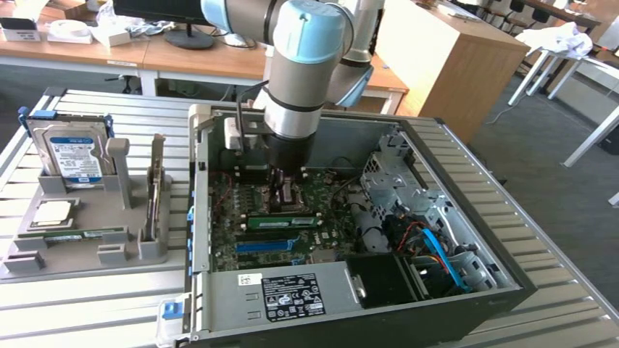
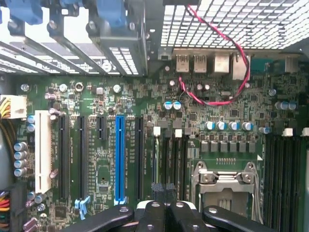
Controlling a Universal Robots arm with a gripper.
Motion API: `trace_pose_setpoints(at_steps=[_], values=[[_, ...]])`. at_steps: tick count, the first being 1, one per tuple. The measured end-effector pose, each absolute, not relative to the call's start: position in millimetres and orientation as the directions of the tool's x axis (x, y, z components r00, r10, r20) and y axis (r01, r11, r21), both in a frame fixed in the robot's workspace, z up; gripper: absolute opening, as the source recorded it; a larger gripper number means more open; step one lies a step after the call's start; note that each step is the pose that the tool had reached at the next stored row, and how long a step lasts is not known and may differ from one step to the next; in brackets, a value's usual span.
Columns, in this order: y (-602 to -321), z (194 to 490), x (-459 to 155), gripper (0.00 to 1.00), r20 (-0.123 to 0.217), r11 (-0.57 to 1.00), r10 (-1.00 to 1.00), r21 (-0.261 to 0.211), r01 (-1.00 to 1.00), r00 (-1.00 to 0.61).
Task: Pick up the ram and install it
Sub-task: 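Press down the ram until it locks into place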
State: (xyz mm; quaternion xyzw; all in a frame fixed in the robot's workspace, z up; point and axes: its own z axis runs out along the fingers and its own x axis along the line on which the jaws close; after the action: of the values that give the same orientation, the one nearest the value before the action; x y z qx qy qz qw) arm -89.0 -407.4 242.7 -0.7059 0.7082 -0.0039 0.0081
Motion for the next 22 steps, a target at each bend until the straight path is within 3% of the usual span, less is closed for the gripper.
trace_pose_setpoints(at_steps=[22], values=[[-407.7,236.5,-89.8,0.10,-0.006,0.003,-1.000,-0.017,-1.000,-0.003]])
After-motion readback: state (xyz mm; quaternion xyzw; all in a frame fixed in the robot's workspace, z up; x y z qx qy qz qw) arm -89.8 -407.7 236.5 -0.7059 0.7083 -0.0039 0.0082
